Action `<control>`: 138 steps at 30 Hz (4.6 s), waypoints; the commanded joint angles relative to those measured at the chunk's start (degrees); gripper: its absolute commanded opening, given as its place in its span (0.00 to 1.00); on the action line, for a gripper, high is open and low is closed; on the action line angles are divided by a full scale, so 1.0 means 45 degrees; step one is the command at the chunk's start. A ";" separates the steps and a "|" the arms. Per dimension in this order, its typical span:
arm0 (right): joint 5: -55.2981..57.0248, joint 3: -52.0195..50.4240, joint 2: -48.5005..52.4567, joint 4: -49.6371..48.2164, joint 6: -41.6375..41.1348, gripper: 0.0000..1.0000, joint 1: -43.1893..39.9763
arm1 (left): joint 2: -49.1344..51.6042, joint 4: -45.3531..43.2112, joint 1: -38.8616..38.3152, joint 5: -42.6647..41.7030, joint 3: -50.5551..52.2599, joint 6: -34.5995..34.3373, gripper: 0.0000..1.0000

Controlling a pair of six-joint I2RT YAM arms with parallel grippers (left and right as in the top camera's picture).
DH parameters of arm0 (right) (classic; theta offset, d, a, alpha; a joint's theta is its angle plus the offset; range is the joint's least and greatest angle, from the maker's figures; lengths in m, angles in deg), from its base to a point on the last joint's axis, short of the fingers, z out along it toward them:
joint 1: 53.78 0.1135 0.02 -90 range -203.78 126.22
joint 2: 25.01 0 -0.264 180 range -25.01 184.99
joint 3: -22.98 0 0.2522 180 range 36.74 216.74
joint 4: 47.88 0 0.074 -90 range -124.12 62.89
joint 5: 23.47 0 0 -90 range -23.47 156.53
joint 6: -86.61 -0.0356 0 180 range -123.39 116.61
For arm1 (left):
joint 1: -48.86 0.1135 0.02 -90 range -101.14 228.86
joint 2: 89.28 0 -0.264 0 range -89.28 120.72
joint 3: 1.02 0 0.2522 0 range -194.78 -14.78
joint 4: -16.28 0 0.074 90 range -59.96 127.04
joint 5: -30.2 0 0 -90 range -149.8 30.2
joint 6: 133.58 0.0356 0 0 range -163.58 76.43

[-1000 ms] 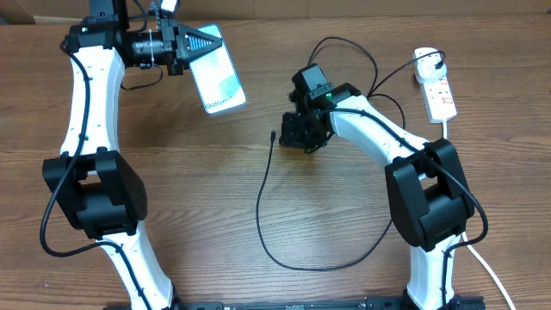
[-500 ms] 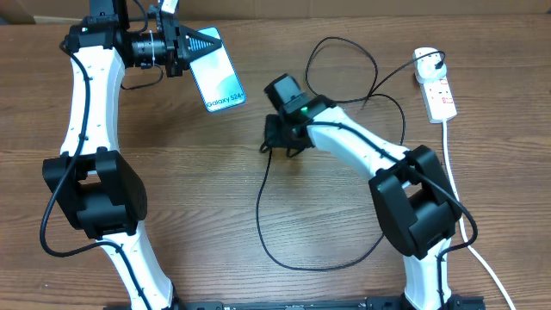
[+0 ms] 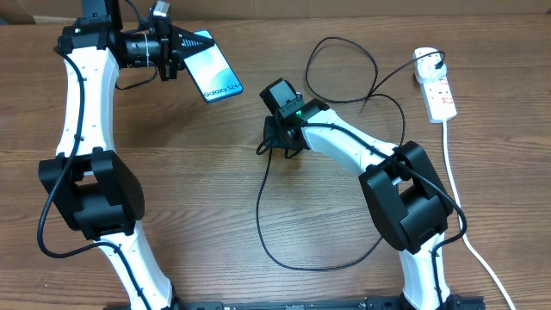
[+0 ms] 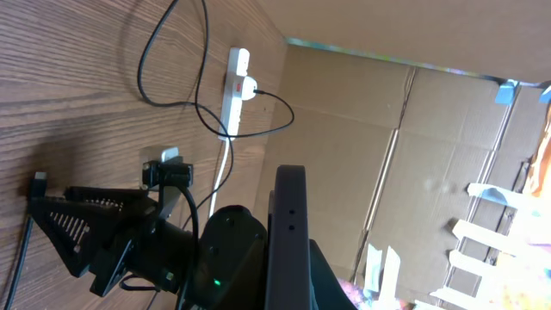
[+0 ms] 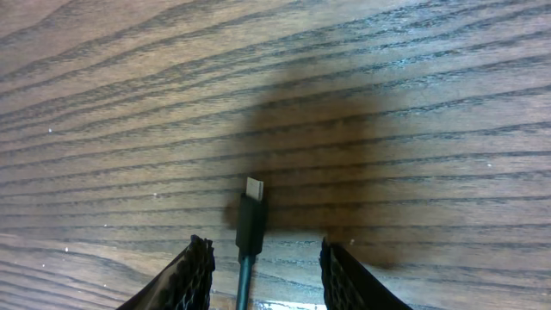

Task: Plug charger to phone and switch on socket

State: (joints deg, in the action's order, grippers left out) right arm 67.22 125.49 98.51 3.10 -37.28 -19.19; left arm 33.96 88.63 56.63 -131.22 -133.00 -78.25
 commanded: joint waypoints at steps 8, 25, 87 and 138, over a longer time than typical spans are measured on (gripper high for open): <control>0.0214 0.0078 0.0962 -0.0170 -0.0039 0.39 0.0306 | -0.0126 -0.0034 0.0058 -0.0083 -0.0253 -0.0393 0.04; 0.0869 0.0073 0.1846 0.0505 -0.0194 0.28 0.0325 | -0.0126 -0.0039 0.0058 -0.0073 -0.0253 -0.0389 0.04; -1.4936 0.0471 -0.2118 0.4891 0.9321 0.04 -0.2191 | -0.0126 0.0651 0.0544 -0.1889 -0.0253 0.4133 0.04; -1.8753 0.0471 -0.2759 0.1209 0.6091 0.04 -0.1948 | -0.0126 0.1035 -0.1137 -0.2283 -0.0253 0.4658 0.04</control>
State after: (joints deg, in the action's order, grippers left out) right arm -15.90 127.87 87.91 8.93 -7.93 -26.93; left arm 33.96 93.07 52.19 -139.07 -133.00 -57.95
